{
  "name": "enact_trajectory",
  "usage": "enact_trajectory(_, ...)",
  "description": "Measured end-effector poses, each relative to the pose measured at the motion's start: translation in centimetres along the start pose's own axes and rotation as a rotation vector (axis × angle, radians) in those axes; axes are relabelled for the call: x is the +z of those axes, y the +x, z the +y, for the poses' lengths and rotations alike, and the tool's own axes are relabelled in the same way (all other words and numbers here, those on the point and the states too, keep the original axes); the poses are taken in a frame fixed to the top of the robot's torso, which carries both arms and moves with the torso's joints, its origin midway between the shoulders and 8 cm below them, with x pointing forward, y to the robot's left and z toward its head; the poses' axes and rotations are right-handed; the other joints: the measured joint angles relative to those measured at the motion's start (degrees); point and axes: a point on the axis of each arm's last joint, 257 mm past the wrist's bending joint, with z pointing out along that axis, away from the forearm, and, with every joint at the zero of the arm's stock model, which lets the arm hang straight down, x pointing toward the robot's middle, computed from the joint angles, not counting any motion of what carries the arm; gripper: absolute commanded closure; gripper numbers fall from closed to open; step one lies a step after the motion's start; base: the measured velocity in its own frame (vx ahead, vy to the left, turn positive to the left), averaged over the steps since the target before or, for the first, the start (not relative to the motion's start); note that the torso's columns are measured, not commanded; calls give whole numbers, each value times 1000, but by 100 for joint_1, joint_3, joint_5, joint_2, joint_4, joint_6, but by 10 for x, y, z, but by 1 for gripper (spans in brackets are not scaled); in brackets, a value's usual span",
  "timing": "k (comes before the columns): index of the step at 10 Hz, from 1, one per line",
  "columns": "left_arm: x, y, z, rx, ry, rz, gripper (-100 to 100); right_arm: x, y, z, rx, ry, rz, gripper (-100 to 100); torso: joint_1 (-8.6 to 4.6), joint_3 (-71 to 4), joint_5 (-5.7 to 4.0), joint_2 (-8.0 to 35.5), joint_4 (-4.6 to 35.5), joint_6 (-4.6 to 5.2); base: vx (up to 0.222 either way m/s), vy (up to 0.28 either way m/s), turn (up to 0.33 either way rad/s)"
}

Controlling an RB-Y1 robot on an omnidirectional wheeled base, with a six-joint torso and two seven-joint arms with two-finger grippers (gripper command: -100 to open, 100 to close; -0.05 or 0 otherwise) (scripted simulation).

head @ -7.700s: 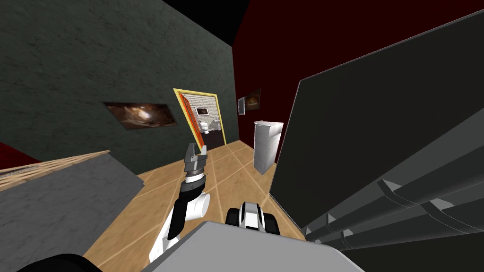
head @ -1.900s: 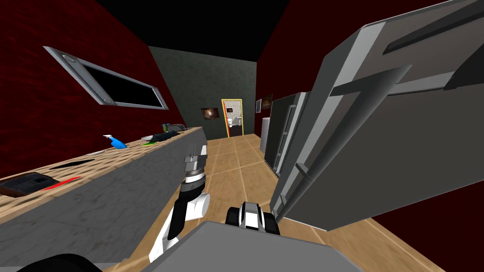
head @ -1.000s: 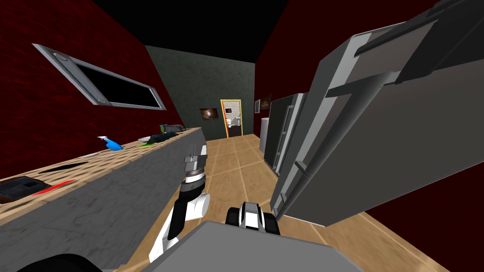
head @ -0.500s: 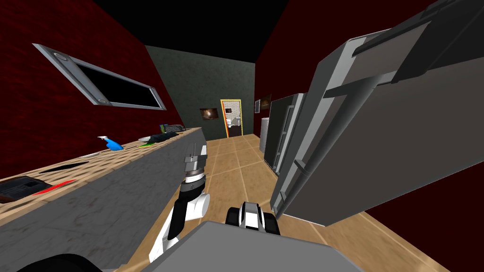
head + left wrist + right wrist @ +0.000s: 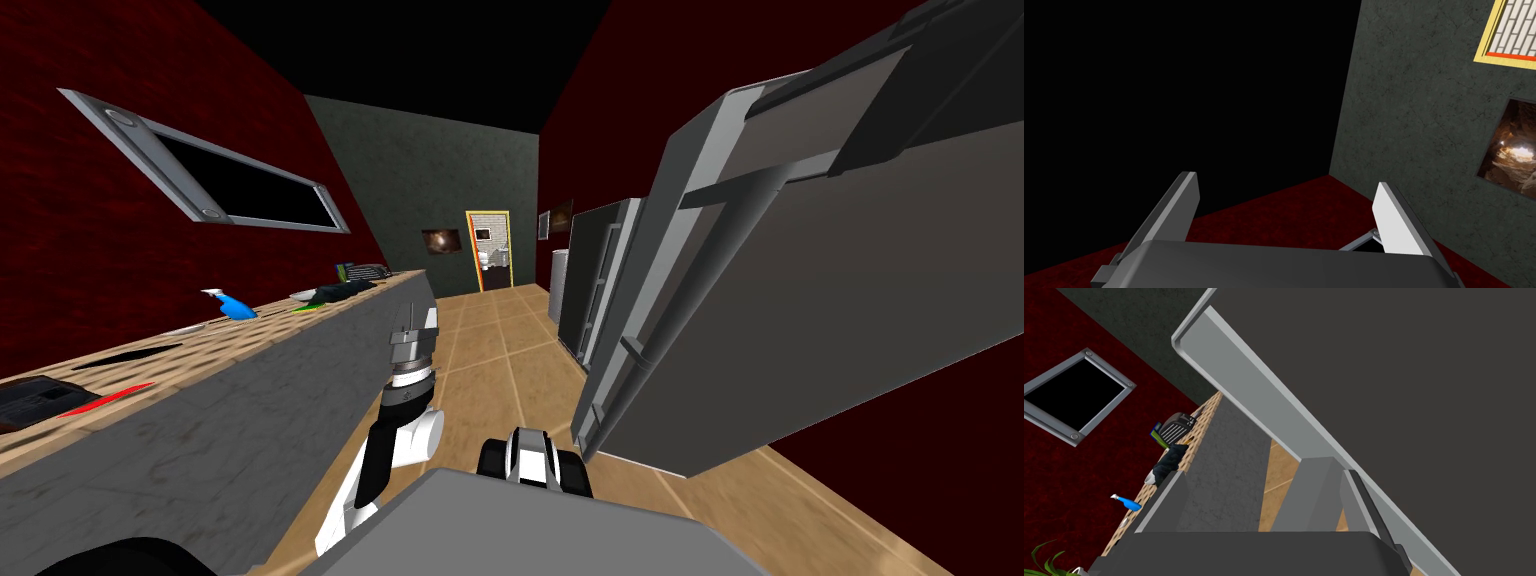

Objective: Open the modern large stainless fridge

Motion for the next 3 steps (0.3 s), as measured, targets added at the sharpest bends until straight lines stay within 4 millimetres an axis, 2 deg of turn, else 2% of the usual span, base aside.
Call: enact_trajectory(3, 0, 0, 0, 0, 0, 0, 0, 0, 0, 0, 0, 0, 0, 0, 2, 0, 1, 0, 0, 0, 0, 0, 0)
